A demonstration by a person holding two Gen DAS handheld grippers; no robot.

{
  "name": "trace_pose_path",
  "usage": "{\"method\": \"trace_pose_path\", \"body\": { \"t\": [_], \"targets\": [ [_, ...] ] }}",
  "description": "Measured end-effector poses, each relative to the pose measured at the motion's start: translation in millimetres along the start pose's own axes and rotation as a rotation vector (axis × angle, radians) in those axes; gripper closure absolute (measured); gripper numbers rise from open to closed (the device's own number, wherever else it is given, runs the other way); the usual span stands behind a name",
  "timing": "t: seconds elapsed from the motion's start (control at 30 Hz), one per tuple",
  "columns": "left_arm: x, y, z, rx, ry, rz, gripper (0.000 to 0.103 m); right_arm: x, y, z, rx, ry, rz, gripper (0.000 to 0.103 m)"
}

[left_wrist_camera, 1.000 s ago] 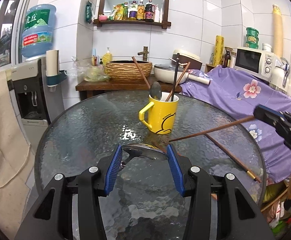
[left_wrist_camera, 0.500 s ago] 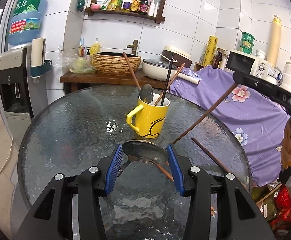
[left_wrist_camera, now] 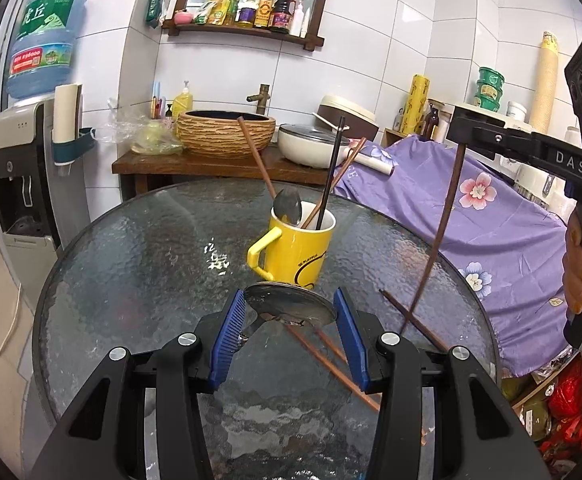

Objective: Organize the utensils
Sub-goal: 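Lift the ladle and wooden chopsticks and carry them over the yellow mug, then lower the ladle and wooden chopsticks into the yellow mug and open both tools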

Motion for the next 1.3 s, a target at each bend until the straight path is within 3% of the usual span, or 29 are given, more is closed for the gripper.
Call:
{"method": "trace_pose_path", "body": {
  "t": [0.23, 0.77, 1.0, 1.3],
  "targets": [
    [6.0, 24.6, -7.7, 0.011, -0.041, -0.002, 0.058, 9.2, 20.3, -5.9, -0.005, 0.004, -0.032, 0.095],
    [20.9, 122.9, -25.2, 0.075, -0.267, 0.165, 0.058, 49.5, 113.2, -38.4, 0.007, -0.052, -0.105, 0.095],
    [15.0, 137.5, -46.4, 0.097, -0.327, 0.271, 0.058, 68.0, 129.4, -56.3, 0.009, -0.066, -0.151, 0.095],
    [13.5, 147.4, -62.2, 0.159, -0.368, 0.299, 0.058, 73.9, 135.6, -77.8, 0.011, -0.062, -0.174, 0.095]
  ]
}}
Point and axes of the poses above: each gripper's, at about its wrist camera, not at the fingertips, and z roughly against the way its jaws point, x to its right, y to its top, the point moved 3 cm from there along -z, roughly the way its jaws point, and after that the axes turned 5 degrees about x, right-handed, at the moved point
